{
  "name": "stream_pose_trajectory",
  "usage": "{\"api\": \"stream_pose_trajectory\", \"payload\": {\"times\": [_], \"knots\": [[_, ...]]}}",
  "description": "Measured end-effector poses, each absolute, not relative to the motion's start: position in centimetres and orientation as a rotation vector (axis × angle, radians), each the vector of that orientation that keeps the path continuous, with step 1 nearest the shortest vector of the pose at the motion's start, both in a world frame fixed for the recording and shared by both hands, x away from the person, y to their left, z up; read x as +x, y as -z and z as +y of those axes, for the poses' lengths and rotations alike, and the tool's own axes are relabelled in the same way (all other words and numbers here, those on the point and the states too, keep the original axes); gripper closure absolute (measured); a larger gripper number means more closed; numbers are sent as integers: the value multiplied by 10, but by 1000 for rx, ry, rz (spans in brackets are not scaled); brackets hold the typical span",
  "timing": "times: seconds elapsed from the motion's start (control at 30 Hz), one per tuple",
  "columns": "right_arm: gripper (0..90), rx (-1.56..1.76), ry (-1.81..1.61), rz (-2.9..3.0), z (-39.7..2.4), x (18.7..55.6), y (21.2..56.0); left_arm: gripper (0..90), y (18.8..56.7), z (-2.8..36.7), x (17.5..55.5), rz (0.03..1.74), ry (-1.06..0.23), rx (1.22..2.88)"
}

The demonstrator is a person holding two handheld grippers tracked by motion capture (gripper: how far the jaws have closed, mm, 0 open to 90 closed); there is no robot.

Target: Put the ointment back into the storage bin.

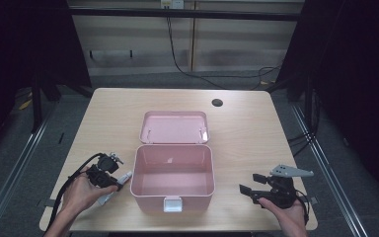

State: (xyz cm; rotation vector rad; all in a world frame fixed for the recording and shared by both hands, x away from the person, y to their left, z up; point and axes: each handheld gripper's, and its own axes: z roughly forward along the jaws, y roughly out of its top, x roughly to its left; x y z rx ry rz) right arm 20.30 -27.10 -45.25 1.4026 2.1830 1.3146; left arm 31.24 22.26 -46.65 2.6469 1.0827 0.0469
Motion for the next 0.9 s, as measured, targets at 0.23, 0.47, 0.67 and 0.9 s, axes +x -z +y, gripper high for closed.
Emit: {"api": "stream_pose_trajectory", "payload": {"times": [0.23, 0.47, 0.67, 0.9], "knots": [[268, 1403, -1320, 2179, -272, 203, 452, 697, 466, 226, 317, 1098, 2, 2628], [268, 1407, -1324, 2174, -271, 203, 452, 712, 464, 233, 320, 1103, 48, 2598], [259, 1408, -1322, 2165, -272, 202, 452, 712, 461, 238, 321, 1125, 98, 2546], [255, 1411, -1316, 2168, -272, 202, 452, 712, 454, 245, 319, 1097, 128, 2493]]}}
